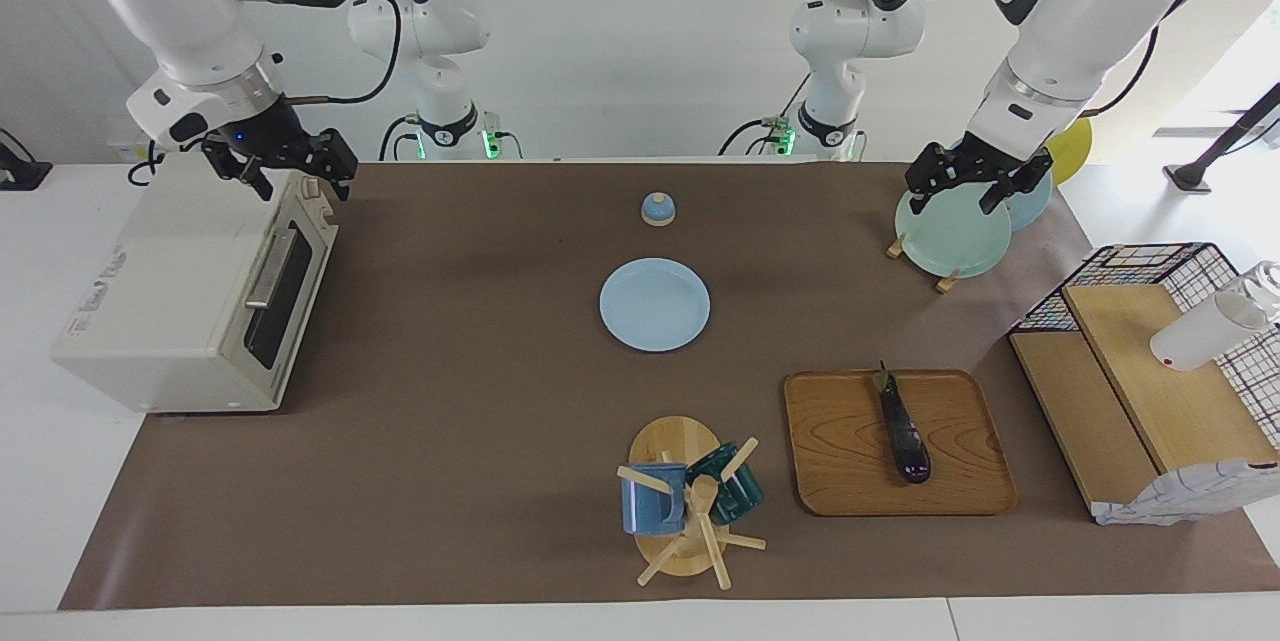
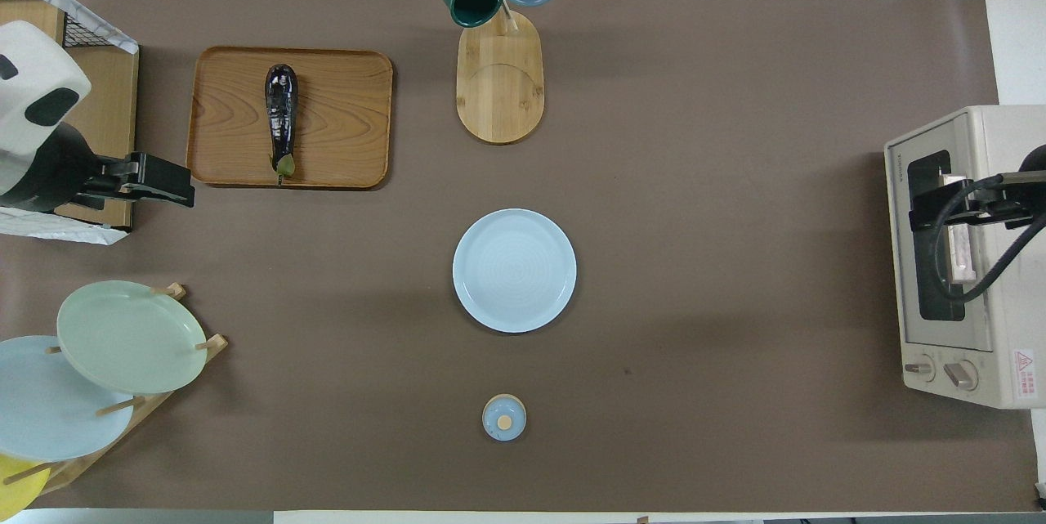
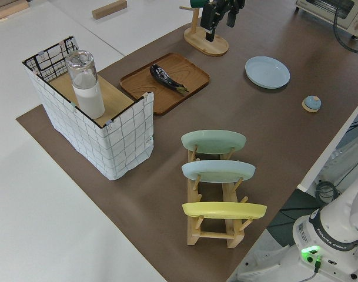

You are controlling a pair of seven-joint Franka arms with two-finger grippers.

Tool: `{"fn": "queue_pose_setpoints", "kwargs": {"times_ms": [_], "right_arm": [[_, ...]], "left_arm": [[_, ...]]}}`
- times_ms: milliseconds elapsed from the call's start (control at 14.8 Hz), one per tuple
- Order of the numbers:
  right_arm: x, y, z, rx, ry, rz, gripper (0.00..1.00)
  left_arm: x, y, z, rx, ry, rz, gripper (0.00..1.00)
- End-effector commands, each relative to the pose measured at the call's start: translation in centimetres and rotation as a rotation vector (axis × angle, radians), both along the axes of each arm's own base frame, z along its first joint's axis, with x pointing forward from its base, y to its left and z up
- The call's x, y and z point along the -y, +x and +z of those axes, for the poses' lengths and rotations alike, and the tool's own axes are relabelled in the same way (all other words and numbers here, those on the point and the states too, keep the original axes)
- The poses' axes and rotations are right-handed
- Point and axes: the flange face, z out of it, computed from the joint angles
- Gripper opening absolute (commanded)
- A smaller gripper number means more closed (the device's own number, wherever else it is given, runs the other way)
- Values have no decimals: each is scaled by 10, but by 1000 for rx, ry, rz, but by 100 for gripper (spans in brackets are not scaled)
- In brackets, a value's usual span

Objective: Put eggplant into oven

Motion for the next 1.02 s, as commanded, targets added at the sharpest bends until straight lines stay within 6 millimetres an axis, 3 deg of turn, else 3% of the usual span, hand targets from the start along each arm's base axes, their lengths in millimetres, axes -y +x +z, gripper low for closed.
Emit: {"fn": "queue_pose_setpoints", "kwargs": {"times_ms": [0,609,744,947], "right_arm": [[1,-4,0,-1,29,-11,100],[2,-4,0,-1,29,-12,100],[1,-5,0,-1,29,-11,100],[1,-5,1,0,29,-11,100]], "left_arm": [[3,-3,0,-2,-8,8,100],[7,0,-5,42,-14,31,100],[7,8,-17,46,-16,32,100],[10,48,-64,19,-15,30,100]]}}
